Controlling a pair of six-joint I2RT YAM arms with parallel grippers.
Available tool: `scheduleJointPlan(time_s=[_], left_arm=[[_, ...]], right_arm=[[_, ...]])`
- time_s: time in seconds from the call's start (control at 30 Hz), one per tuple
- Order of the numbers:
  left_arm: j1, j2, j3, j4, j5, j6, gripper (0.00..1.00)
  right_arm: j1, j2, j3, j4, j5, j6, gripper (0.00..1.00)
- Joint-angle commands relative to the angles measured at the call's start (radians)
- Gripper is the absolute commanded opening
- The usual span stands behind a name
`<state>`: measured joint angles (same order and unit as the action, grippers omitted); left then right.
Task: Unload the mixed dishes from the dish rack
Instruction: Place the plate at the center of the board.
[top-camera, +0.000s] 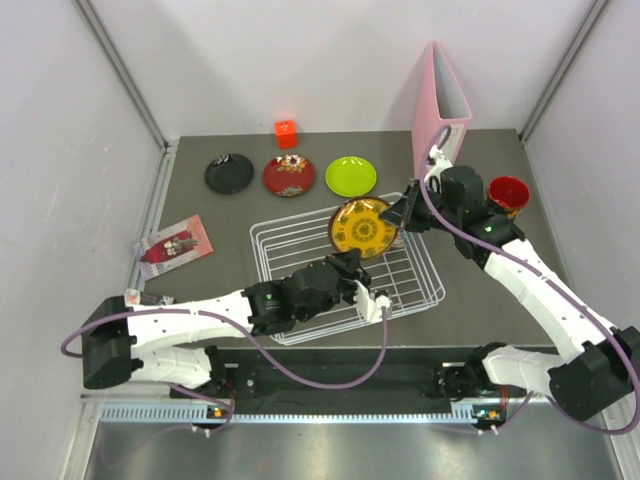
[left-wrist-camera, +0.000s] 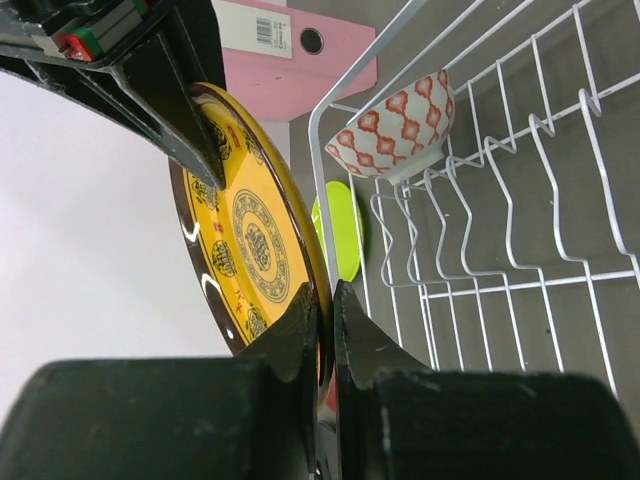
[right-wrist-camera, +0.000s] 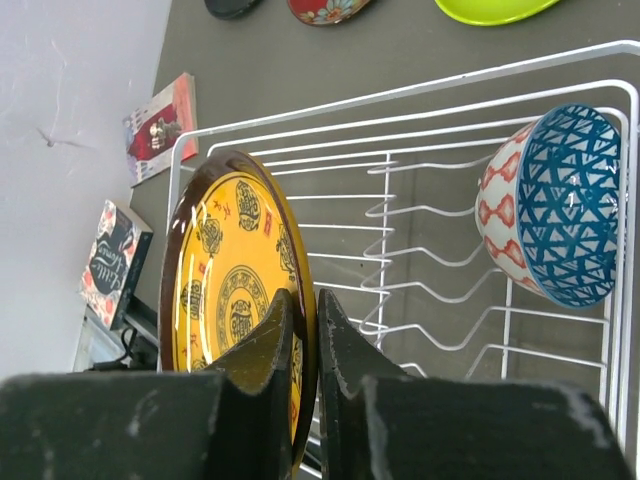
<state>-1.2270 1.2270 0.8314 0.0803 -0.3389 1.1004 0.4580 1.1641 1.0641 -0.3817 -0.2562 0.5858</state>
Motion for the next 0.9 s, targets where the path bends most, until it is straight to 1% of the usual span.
scheduleJointPlan(time_s=[0.0,0.1,0.13,0.17,0.23,0.27,0.33,0.37,0.43,0.47,0.5,0.53,0.6,0.63,0.7,0.73,0.8,0.83,0.87], left_arm=[[-0.006,-0.008,0.063,0.152,-0.031,-0.007,0.0],[-0.005,0.0,0.074,0.196,-0.116,-0.071,0.18],[0.0,-0.001,0.08,0.196,-0.146,-0.088,0.22],[0.003,-0.001,0.084,0.196,-0.156,-0.129,0.34],[0.02,-0.006,0.101,0.178,-0.164,-0.178,0.46],[0.026,-0.014,0.104,0.171,-0.173,-0.226,0.59],[0.041,-0.023,0.11,0.162,-0.181,-0.27,0.68],[0.047,-0.035,0.11,0.162,-0.187,-0.31,0.78],[0.06,-0.053,0.109,0.161,-0.19,-0.367,0.85],[0.066,-0.061,0.109,0.161,-0.198,-0.388,0.93],[0.079,-0.067,0.109,0.157,-0.201,-0.41,0.96],[0.087,-0.081,0.109,0.151,-0.204,-0.462,0.99],[0.124,-0.093,0.113,0.135,-0.21,-0.529,0.99],[0.141,-0.106,0.115,0.115,-0.213,-0.613,0.99],[0.196,-0.116,0.123,0.089,-0.219,-0.709,0.99],[0.213,-0.127,0.124,0.075,-0.222,-0.8,0.99],[0.269,-0.136,0.129,0.032,-0.23,-0.894,0.99],[0.29,-0.138,0.135,0.013,-0.23,-0.992,0.99],[0.311,-0.139,0.159,-0.046,-0.23,-1.049,0.99]], right_arm=[[0.01,-0.027,0.019,-0.005,0.031,-0.069,0.0],[0.008,-0.073,0.007,0.032,0.052,-0.053,0.0],[0.008,-0.083,0.013,0.036,0.057,-0.055,0.0],[0.008,-0.098,0.017,0.04,0.064,-0.053,0.0],[0.007,-0.112,0.023,0.046,0.069,-0.046,0.0],[0.007,-0.124,0.025,0.05,0.072,-0.043,0.0],[0.007,-0.135,0.03,0.053,0.077,-0.034,0.0],[0.007,-0.144,0.031,0.058,0.08,-0.03,0.0],[0.007,-0.155,0.037,0.06,0.086,-0.02,0.0],[0.007,-0.161,0.04,0.06,0.098,-0.017,0.0],[0.005,-0.167,0.04,0.061,0.106,-0.011,0.0],[0.005,-0.181,0.042,0.066,0.116,-0.006,0.0],[0.002,-0.198,0.042,0.079,0.143,0.006,0.0],[0.001,-0.211,0.042,0.084,0.161,0.011,0.0],[-0.002,-0.225,0.039,0.099,0.178,0.025,0.0],[-0.002,-0.239,0.037,0.099,0.199,0.028,0.0],[-0.002,-0.25,0.036,0.109,0.218,0.031,0.0],[-0.002,-0.26,0.034,0.109,0.235,0.032,0.0],[-0.002,-0.265,0.034,0.112,0.241,0.032,0.0]])
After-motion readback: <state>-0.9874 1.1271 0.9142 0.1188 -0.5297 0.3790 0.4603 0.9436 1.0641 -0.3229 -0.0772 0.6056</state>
